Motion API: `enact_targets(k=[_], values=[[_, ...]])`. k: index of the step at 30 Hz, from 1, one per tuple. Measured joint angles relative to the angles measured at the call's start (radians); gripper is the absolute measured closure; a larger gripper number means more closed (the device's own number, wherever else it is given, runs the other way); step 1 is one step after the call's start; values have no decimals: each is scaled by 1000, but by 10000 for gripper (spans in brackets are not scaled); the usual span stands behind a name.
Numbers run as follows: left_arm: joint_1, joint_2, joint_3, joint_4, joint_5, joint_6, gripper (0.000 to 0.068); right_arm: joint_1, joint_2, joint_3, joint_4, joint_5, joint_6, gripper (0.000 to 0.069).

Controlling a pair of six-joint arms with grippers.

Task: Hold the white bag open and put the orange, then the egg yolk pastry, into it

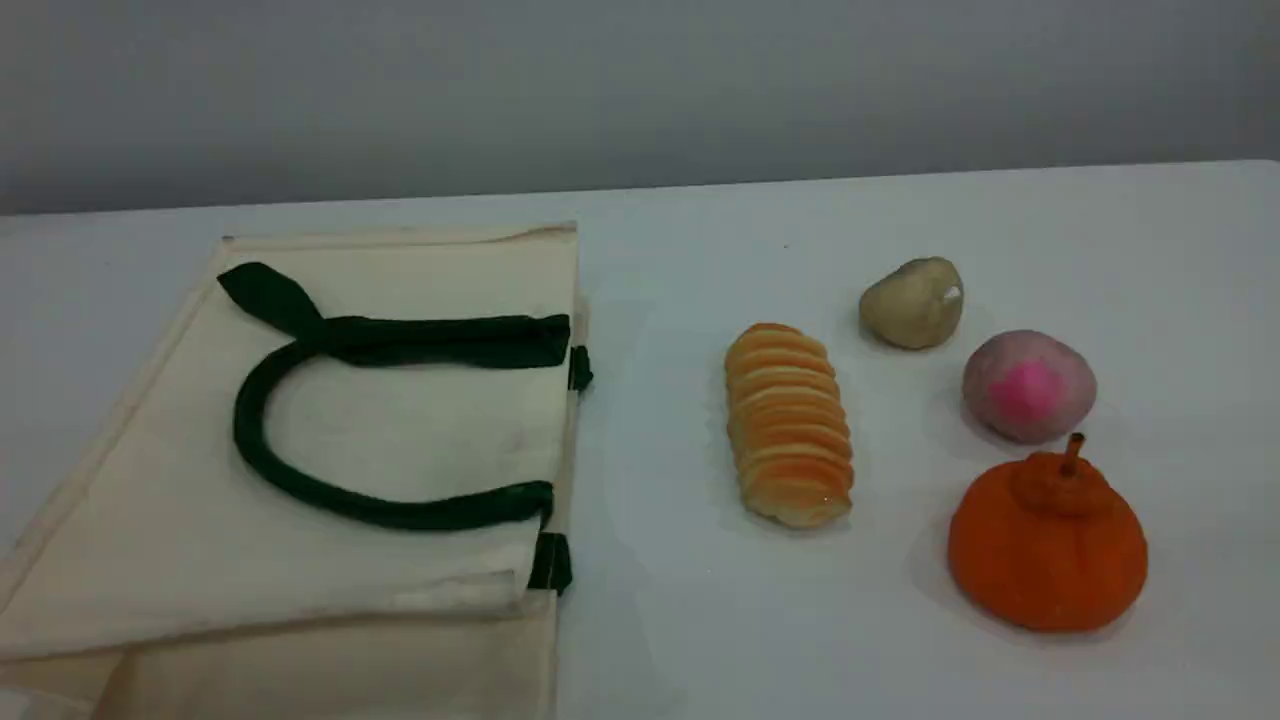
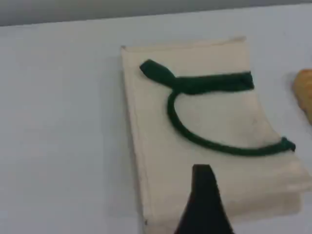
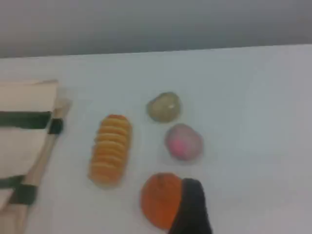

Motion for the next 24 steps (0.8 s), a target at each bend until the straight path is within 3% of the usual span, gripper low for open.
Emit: enact_targets(k=[13,24], values=[[0,547,-5,3,-263,-78,210,0,532,0,256,-396,-216,178],[0,933,-5,3,-512,-110,210,2,914,0,615,-512,-521,178]])
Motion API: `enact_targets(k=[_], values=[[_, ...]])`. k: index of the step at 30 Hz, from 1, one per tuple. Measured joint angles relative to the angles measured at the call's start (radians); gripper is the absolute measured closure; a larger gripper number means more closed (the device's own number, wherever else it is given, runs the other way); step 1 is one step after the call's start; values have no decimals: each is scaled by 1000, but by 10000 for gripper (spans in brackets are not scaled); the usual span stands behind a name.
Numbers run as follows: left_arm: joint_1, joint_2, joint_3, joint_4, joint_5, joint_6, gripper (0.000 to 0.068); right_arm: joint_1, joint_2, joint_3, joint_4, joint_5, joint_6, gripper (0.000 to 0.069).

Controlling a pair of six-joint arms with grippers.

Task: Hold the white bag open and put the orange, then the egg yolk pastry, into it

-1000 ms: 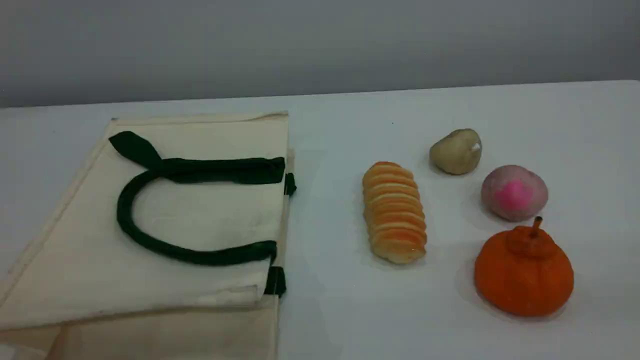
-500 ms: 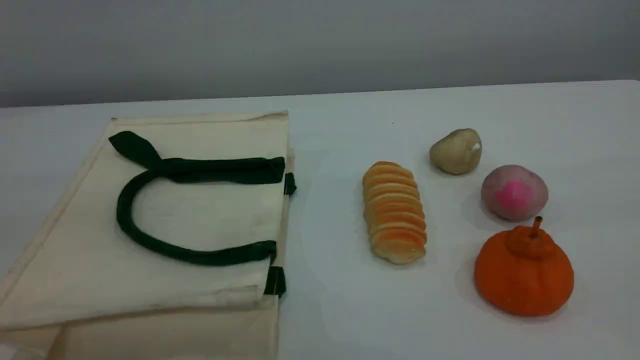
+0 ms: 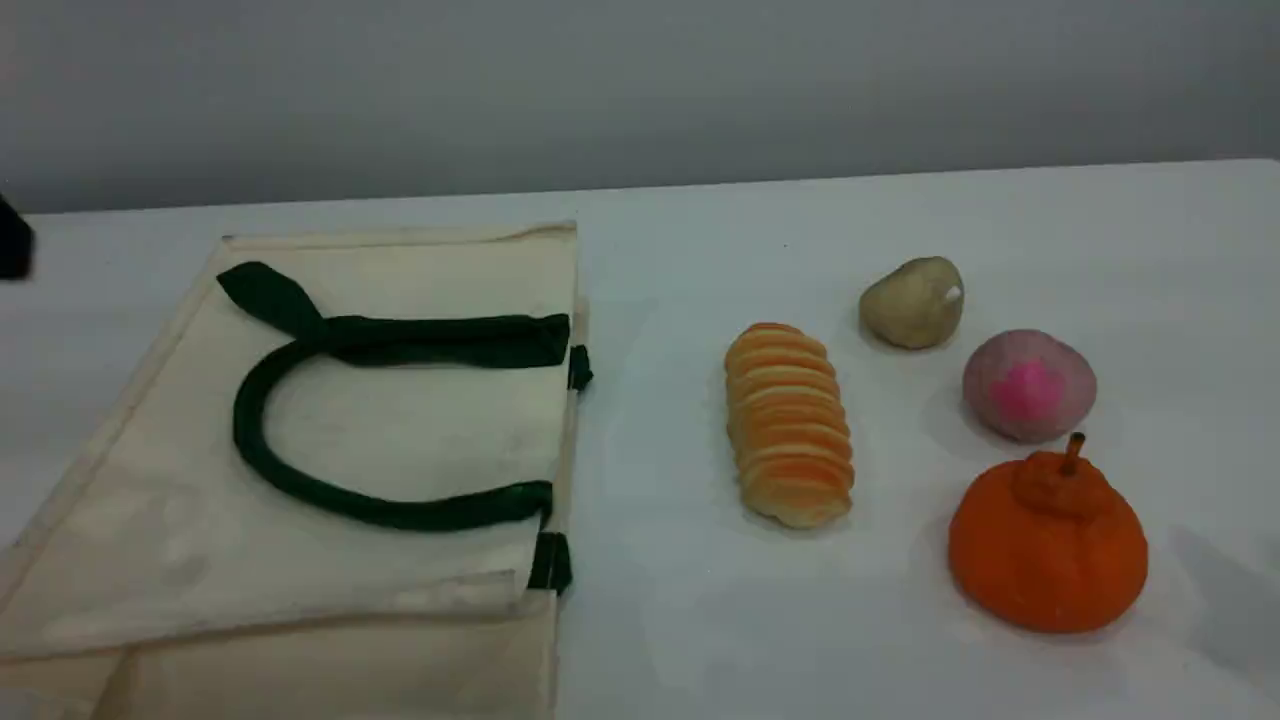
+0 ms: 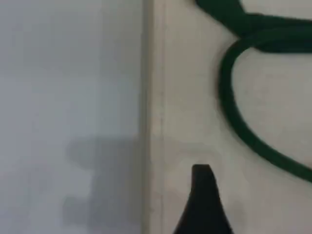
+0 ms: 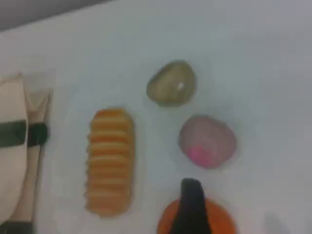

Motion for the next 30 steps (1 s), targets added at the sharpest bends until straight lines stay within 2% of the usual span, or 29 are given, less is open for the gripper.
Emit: enact_targets(k=[6,16,21,24,30], values=[[0,195,-31,-2,-126,2,210,0,121,0,223,1,-196,178],[0,436,-208,-2,-82,9,210,0,238,0,567,-3,-529,178],[-27,503,-253,-11,-72,33,210,0,295,-1,710,-3,-668,178],[-44,539,-276,-12,-69,36,210,0,324,-15,766,-2,-720,178],[-45,597,-305,-35,-73,40,210,0,333,-46,765,28,-724,178]])
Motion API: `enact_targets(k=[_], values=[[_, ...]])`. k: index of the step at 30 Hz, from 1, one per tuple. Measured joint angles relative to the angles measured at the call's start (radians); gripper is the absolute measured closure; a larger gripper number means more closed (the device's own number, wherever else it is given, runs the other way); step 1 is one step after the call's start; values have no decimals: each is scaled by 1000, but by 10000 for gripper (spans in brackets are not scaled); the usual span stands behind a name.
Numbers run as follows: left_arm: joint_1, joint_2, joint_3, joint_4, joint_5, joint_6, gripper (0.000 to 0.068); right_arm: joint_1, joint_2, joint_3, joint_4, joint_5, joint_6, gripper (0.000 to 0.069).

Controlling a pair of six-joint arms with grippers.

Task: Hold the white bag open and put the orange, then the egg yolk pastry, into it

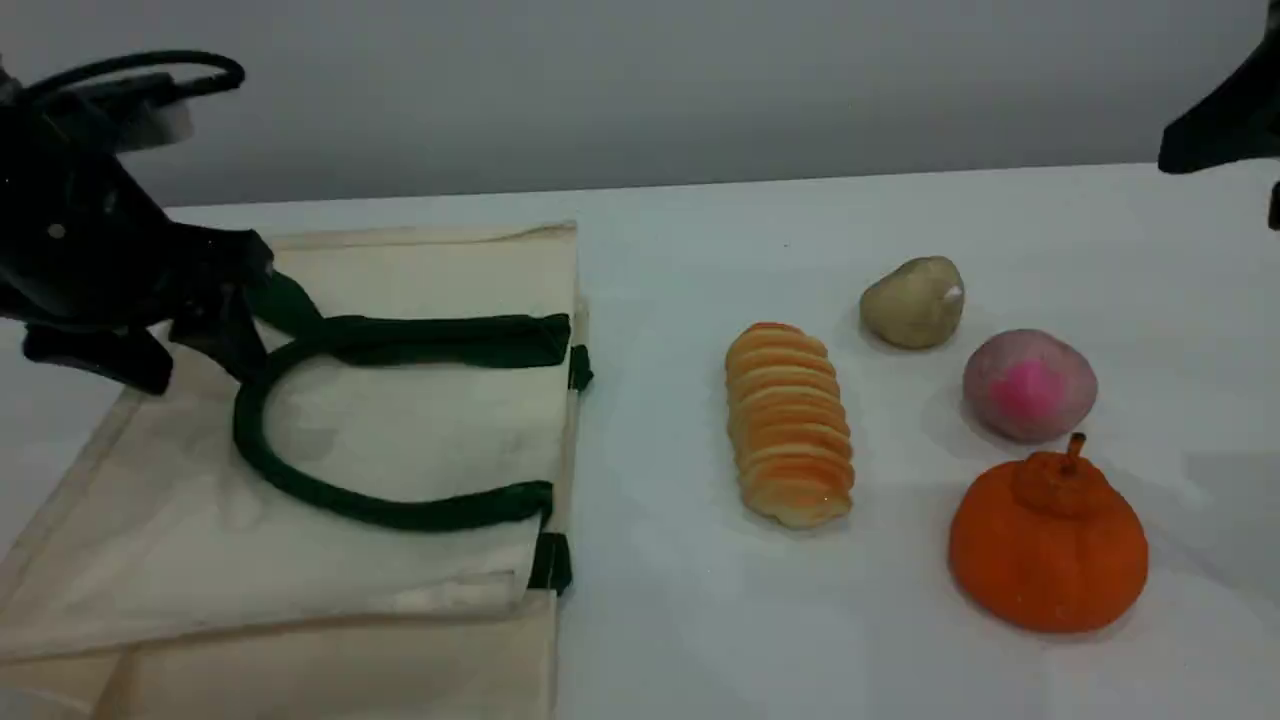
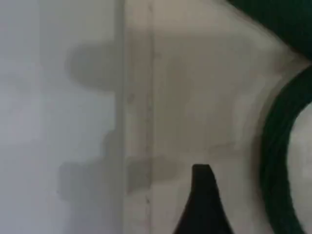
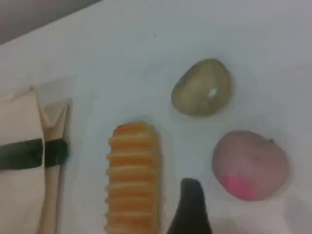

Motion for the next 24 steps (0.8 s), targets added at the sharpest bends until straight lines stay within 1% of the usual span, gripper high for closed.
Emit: enact_targets(k=[2,6,13,17,21,24], values=[[-7,16,-7,0,-5,0,210,0,2,-5,0,0,0,178],[-36,47,-28,-1,-7,0,210,0,9,-5,0,-1,-1,178],[-37,122,-47,-1,13,0,210,0,9,-14,-1,-6,-6,178],[-37,158,-47,-1,-14,-1,210,0,9,-14,-1,-7,-7,178],[-37,183,-47,-1,-13,-1,210,0,9,-14,-1,-7,-7,178],[-37,183,-47,0,-14,-1,232,0,9,-14,-1,-7,-6,178]])
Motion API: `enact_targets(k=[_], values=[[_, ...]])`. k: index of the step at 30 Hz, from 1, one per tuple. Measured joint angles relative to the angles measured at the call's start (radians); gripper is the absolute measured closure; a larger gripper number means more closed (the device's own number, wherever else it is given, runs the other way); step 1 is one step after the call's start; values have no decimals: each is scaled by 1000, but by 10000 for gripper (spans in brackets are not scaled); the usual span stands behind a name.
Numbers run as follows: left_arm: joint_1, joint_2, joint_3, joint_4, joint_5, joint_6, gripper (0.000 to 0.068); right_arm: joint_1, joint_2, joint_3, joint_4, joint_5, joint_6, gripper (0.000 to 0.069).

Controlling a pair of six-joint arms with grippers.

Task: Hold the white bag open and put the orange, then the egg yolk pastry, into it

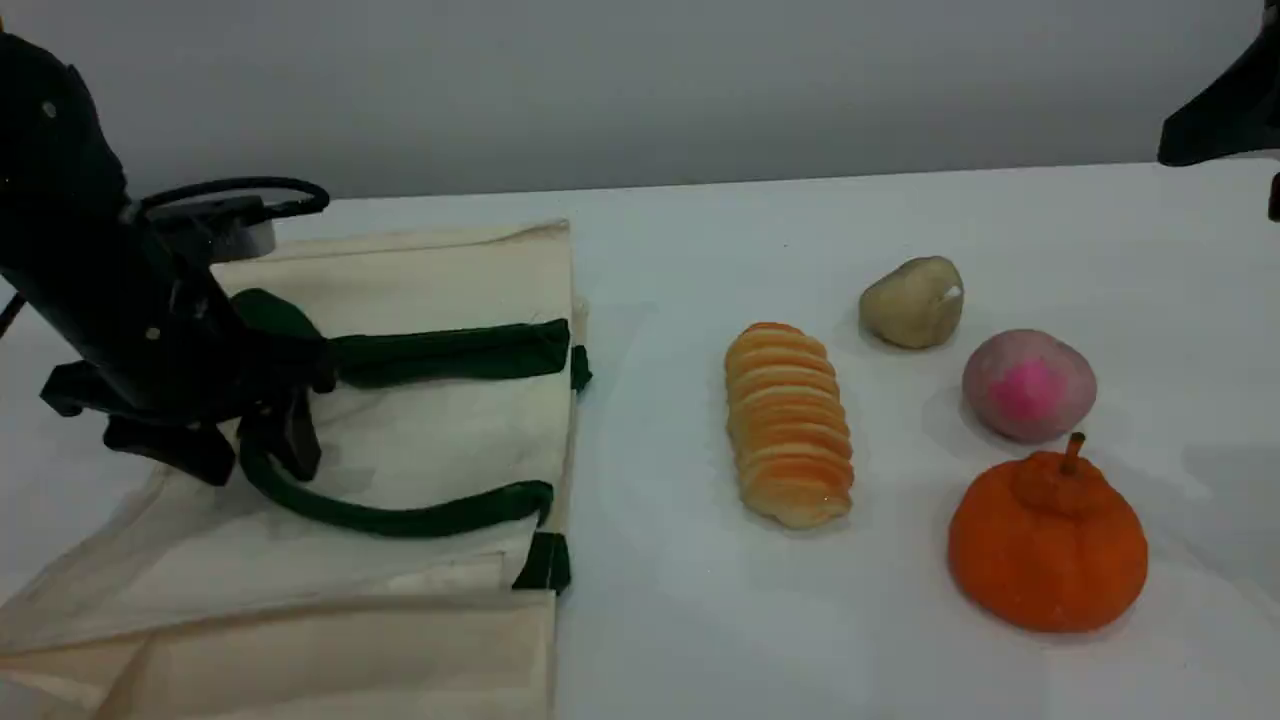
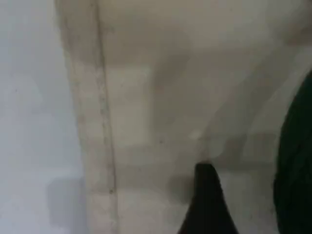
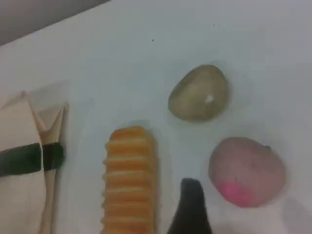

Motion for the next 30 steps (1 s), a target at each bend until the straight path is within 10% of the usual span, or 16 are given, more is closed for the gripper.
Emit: enact_targets(k=[9,30], values=[[0,3,1,-4,-12,2,608,0,0,0,0,0,1,178],[-59,-375,-257,-236,411,241,615,0,95,2,-15,146,-39,178]])
